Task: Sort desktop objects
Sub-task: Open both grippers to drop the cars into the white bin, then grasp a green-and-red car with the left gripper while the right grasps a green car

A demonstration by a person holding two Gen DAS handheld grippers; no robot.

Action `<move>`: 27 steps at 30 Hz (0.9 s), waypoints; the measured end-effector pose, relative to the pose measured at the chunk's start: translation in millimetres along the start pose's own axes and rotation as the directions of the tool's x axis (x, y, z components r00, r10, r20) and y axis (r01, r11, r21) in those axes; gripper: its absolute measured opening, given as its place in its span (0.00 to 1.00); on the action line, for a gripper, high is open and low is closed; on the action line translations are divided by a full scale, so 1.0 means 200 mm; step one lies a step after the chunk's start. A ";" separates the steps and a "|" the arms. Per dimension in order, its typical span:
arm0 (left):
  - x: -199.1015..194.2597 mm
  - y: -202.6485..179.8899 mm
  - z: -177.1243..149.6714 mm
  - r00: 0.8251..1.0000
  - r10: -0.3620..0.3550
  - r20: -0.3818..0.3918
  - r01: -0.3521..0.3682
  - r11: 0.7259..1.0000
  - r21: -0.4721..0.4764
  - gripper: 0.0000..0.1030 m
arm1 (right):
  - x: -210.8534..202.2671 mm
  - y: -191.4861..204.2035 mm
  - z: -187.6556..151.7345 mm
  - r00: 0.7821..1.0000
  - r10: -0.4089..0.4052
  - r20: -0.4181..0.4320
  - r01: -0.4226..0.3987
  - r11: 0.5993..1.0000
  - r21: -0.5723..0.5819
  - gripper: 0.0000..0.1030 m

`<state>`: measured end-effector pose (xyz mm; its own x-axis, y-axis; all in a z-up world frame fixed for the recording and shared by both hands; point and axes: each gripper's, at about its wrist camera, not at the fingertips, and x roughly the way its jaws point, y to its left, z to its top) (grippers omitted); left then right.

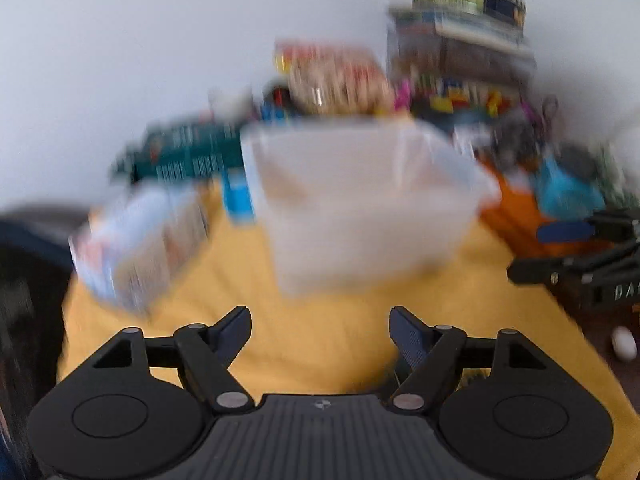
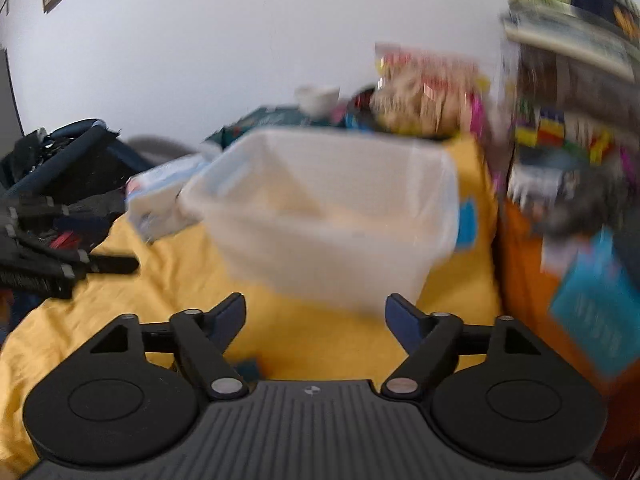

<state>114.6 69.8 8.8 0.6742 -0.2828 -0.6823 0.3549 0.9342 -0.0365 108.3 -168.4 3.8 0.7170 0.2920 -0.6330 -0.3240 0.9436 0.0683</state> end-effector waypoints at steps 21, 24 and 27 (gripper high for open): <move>-0.11 -0.18 -0.54 0.977 -0.066 -0.204 0.056 0.997 -0.051 0.70 | -0.02 0.32 -0.63 0.944 -0.070 -0.322 -0.041 0.944 -0.326 0.33; -0.13 -0.18 -0.51 0.985 -0.047 -0.167 0.043 0.999 -0.027 0.70 | -0.06 0.27 -0.59 0.959 -0.049 -0.279 -0.039 0.953 -0.300 0.34; -0.13 -0.19 -0.47 0.991 -0.005 -0.133 0.009 1.000 0.027 0.69 | -0.10 0.28 -0.51 0.982 -0.015 -0.186 -0.039 0.957 -0.286 0.33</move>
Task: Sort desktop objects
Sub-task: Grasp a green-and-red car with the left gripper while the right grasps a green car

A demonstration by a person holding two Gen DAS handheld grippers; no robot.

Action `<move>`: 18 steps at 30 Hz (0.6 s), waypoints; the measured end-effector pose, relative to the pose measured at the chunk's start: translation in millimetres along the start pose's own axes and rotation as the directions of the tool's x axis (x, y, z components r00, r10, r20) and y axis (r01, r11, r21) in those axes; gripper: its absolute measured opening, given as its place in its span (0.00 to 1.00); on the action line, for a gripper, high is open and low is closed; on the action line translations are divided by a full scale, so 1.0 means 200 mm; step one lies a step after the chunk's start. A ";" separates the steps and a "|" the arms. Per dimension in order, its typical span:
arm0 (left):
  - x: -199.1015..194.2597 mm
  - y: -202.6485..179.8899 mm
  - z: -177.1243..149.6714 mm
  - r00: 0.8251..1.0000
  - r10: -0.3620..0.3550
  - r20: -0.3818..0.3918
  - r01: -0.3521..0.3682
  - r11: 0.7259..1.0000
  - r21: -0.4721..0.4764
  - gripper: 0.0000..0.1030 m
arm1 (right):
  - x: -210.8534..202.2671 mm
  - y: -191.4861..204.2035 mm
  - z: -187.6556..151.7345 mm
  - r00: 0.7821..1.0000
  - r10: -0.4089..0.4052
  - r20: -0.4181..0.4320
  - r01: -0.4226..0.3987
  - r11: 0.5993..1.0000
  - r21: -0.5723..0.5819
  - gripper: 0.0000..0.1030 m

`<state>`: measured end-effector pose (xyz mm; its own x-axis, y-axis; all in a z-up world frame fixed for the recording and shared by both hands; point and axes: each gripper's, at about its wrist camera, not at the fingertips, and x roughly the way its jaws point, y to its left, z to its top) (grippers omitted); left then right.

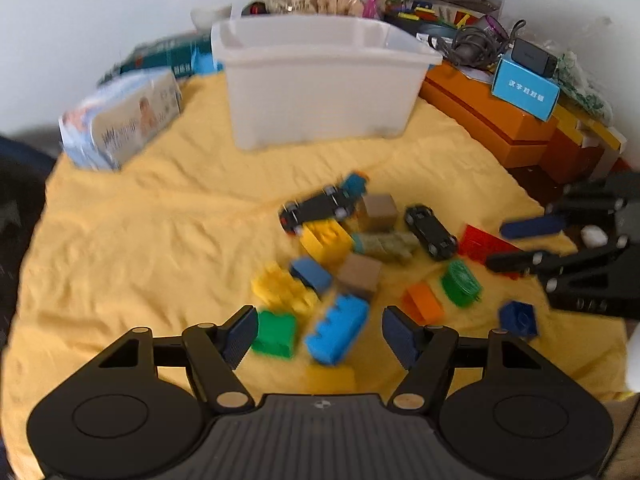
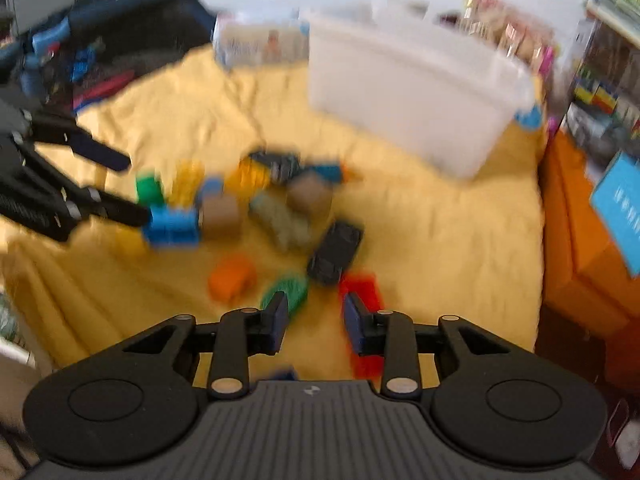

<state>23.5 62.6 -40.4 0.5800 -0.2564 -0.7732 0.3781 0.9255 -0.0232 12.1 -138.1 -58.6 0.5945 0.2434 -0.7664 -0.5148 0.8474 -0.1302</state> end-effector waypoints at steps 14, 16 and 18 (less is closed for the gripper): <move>0.16 0.01 0.27 0.998 -0.059 0.030 0.048 0.958 0.282 0.67 | 0.32 0.03 0.09 0.991 -0.109 -0.081 0.106 0.993 -0.046 0.22; 0.21 0.00 0.31 0.997 -0.072 0.021 0.061 0.942 0.329 0.67 | 0.32 0.00 0.09 0.988 -0.131 -0.081 0.129 0.991 -0.030 0.16; 0.27 0.00 0.34 0.995 -0.104 -0.003 0.097 0.921 0.377 0.64 | 0.31 -0.04 0.09 0.988 -0.131 -0.079 0.132 0.991 0.015 0.15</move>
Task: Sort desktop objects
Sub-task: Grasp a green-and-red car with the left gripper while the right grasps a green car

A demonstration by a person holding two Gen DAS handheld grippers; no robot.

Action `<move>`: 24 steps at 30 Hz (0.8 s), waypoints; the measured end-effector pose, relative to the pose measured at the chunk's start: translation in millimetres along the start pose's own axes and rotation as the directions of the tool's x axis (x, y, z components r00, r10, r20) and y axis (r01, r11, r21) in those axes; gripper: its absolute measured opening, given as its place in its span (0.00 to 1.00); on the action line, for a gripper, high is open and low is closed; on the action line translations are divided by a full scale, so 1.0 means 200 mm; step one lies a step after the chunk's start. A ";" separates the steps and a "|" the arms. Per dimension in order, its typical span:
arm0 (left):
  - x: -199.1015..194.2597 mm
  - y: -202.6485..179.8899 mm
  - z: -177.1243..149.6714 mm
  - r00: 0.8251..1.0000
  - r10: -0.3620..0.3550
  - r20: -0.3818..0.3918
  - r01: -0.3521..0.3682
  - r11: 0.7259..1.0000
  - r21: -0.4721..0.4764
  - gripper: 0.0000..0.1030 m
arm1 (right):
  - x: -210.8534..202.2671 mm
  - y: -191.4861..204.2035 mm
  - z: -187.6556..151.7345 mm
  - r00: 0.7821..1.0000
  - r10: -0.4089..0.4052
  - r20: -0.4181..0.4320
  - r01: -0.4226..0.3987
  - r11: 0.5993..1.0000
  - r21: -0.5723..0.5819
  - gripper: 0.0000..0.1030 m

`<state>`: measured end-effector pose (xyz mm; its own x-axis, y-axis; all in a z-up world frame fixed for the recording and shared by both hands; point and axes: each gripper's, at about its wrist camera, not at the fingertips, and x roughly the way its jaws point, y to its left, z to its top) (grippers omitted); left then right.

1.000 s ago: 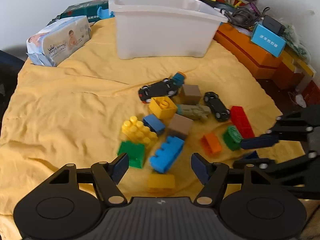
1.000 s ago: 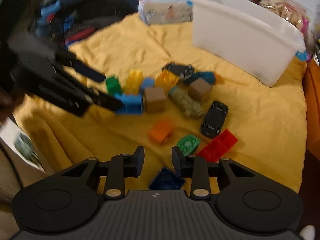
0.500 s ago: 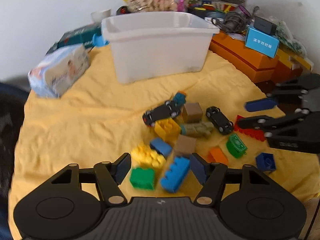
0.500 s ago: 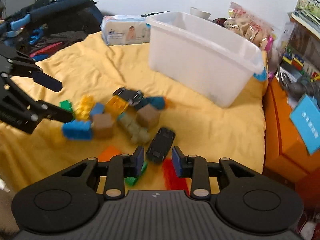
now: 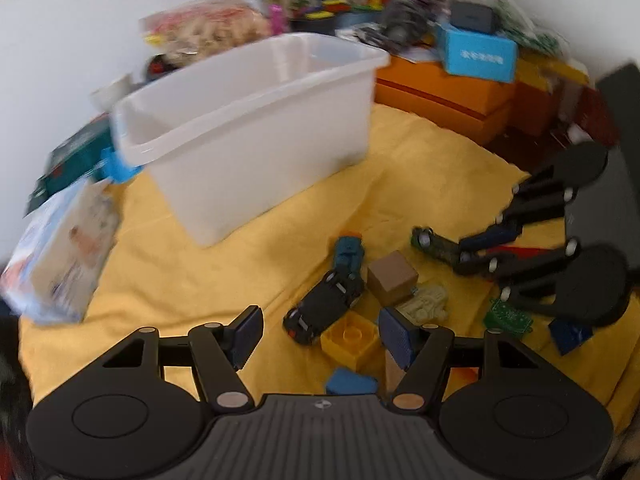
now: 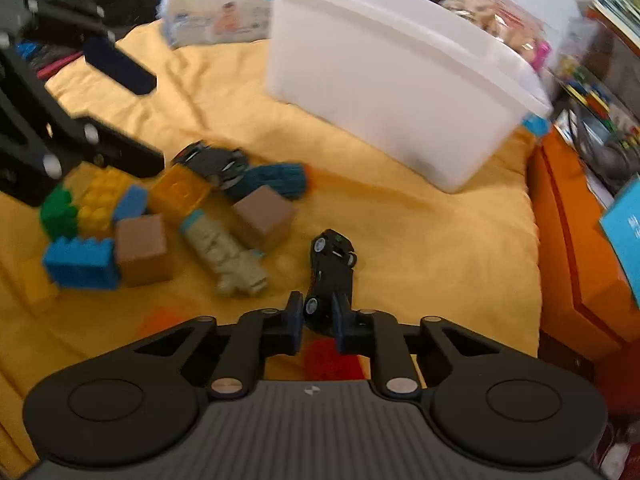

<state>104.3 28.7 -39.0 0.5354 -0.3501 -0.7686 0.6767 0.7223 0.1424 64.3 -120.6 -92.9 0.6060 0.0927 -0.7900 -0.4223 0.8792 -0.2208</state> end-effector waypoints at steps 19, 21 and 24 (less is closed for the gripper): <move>0.24 0.36 0.06 0.951 -0.298 -0.086 0.272 0.934 -0.233 0.21 | 0.04 -0.10 0.08 1.000 0.027 0.007 -0.028 0.995 0.093 0.11; 0.24 0.43 0.05 0.936 -0.342 -0.082 0.307 0.908 -0.287 0.21 | 0.01 -0.18 0.10 0.993 0.118 0.026 -0.121 0.971 0.207 0.11; 0.29 0.53 0.03 0.928 -0.366 -0.067 0.320 0.877 -0.359 0.22 | 0.03 -0.28 0.12 0.976 0.210 0.057 -0.217 0.912 0.349 0.10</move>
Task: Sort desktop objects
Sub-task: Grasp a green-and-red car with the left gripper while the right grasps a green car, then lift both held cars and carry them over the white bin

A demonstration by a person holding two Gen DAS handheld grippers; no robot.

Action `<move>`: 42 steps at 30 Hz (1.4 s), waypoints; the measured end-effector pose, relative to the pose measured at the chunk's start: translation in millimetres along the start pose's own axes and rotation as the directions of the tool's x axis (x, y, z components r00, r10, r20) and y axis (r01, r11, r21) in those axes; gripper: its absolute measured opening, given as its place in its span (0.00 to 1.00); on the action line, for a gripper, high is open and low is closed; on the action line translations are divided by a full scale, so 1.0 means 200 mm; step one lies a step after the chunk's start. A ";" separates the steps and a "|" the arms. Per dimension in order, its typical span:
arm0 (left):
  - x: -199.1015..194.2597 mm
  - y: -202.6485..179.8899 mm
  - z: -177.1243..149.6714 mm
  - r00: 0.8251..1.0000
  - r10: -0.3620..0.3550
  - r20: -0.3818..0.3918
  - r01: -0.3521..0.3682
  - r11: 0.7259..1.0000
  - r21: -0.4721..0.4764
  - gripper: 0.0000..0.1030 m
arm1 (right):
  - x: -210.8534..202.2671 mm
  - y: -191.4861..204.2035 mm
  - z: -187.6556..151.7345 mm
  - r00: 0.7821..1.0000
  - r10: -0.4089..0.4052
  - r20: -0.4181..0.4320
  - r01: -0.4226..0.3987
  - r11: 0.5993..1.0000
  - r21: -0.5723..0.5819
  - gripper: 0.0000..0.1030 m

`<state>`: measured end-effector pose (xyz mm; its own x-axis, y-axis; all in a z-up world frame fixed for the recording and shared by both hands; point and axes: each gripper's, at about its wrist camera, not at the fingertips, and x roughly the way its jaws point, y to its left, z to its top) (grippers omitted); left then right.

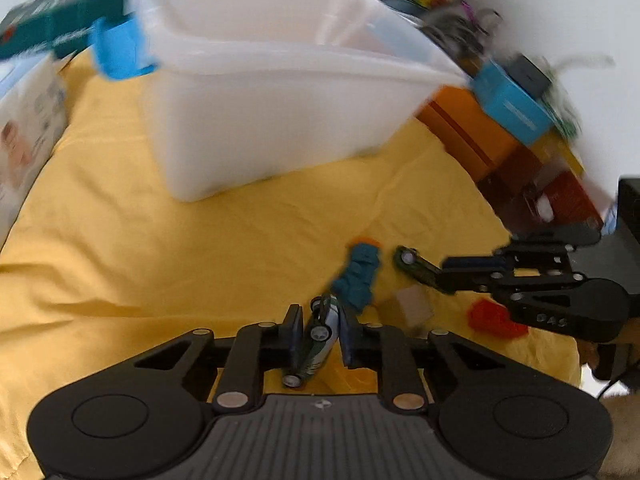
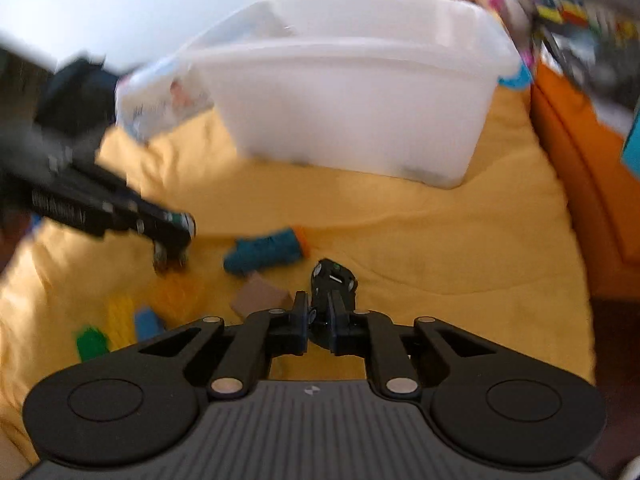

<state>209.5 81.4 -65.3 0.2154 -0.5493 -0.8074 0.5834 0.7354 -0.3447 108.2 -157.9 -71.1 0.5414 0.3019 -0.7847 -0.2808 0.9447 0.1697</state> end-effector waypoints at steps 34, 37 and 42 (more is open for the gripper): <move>0.10 -0.11 -0.15 0.930 0.365 0.032 -0.364 0.931 -0.022 0.49 | -0.07 -0.03 0.04 0.957 -0.241 0.161 0.276 0.927 -0.255 0.48; 0.10 -0.12 -0.16 0.926 0.376 0.041 -0.375 0.927 -0.023 0.49 | 0.06 0.05 -0.03 0.955 -0.270 0.126 0.297 0.892 -0.340 0.47; 0.08 -0.10 -0.17 0.931 0.361 0.059 -0.360 0.932 -0.035 0.41 | 0.18 0.03 -0.07 0.952 -0.297 0.077 0.304 0.879 -0.367 0.19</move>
<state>174.4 71.2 -88.1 0.4571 -0.2690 -0.8478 0.4389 0.8972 -0.0480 115.2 -142.0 -107.3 0.6601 0.0165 -0.7510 -0.3729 0.8750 -0.3086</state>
